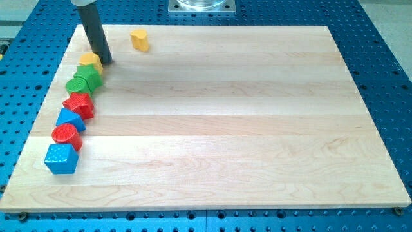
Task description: Place the heart diagonally top right to the hexagon
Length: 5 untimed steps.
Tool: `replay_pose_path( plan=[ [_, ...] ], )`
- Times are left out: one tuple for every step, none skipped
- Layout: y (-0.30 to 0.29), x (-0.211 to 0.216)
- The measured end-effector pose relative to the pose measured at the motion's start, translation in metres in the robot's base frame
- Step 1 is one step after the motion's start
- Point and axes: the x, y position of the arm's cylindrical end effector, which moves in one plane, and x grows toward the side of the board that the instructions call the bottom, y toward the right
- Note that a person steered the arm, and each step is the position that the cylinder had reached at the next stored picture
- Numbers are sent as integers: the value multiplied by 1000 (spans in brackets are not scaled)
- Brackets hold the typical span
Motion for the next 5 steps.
replay_pose_path(
  plan=[
    [72, -2],
    [149, -44],
    [164, -89],
    [107, -96],
    [60, -65]
  ],
)
